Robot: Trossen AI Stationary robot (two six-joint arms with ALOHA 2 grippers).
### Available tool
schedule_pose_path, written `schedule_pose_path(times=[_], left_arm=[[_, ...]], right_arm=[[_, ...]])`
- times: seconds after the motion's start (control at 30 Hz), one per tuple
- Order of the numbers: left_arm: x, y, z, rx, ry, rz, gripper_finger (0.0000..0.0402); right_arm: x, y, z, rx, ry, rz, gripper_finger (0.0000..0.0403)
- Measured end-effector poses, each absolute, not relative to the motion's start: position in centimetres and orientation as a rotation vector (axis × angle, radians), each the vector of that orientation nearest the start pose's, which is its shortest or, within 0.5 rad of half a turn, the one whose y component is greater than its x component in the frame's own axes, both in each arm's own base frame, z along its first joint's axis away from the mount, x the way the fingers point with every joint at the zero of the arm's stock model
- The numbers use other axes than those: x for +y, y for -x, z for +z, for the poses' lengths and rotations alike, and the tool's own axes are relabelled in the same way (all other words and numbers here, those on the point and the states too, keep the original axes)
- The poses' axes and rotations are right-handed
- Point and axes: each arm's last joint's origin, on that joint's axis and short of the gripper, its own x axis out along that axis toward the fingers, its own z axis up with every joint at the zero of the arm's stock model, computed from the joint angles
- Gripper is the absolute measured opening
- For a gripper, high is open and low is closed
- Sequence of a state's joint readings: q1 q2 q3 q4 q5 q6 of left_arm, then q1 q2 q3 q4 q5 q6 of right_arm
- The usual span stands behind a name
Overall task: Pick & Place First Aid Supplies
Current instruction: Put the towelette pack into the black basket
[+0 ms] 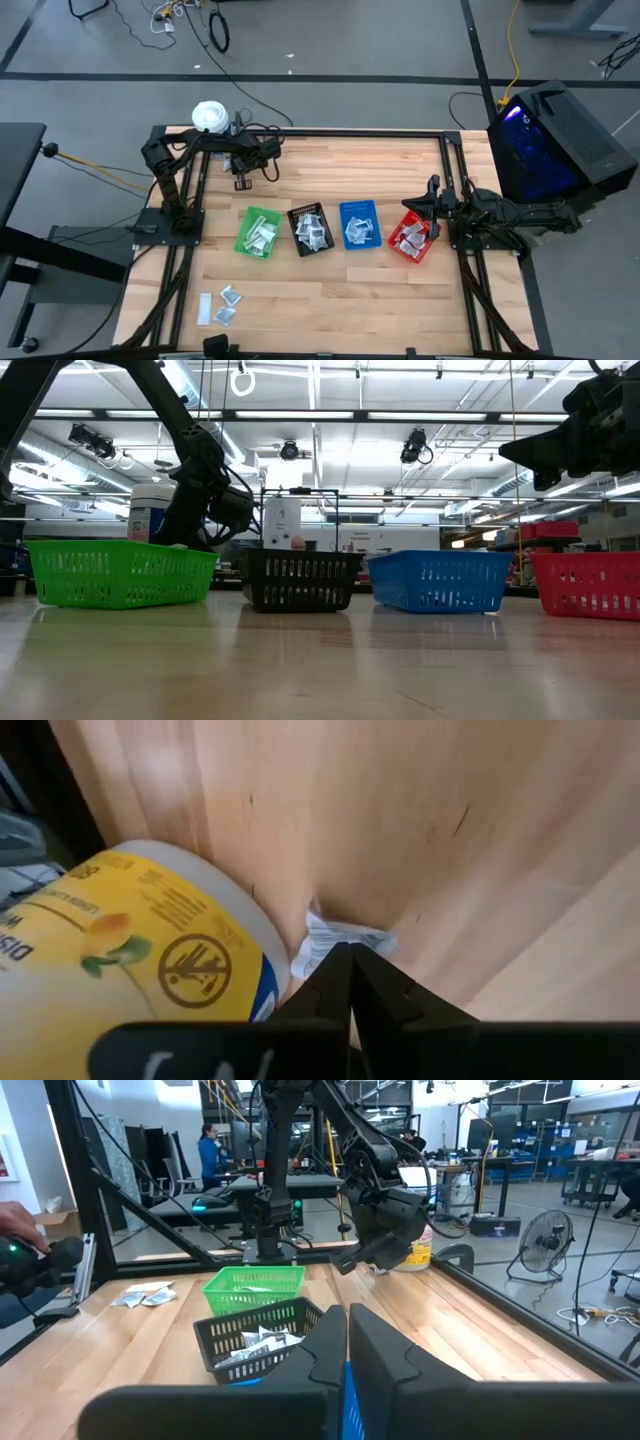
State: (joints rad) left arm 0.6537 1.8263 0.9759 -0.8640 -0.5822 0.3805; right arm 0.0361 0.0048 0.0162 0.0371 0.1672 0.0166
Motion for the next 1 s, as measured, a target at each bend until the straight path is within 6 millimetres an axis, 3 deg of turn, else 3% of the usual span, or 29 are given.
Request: schedule_pose_path(times=[0.3,0.53,0.8,1.0], left_arm=[[17.8,-20.6,11.6,1.972,-0.177,0.526,0.0012],[16.8,-21.4,11.5,1.957,-0.217,0.501,0.0012],[15.9,-24.1,12.5,1.824,-0.194,0.420,0.0010],[16.0,-27.2,14.5,1.644,-0.197,0.408,0.0015]], right_arm=[[-0.1,-9.7,17.2,-0.049,-0.022,-0.131,0.0023],[-0.1,-9.7,17.2,-0.049,-0.021,-0.131,0.0023],[-0.1,-9.7,17.2,-0.048,-0.021,-0.131,0.0023],[-0.1,-9.7,17.2,-0.049,-0.021,-0.131,0.0023]])
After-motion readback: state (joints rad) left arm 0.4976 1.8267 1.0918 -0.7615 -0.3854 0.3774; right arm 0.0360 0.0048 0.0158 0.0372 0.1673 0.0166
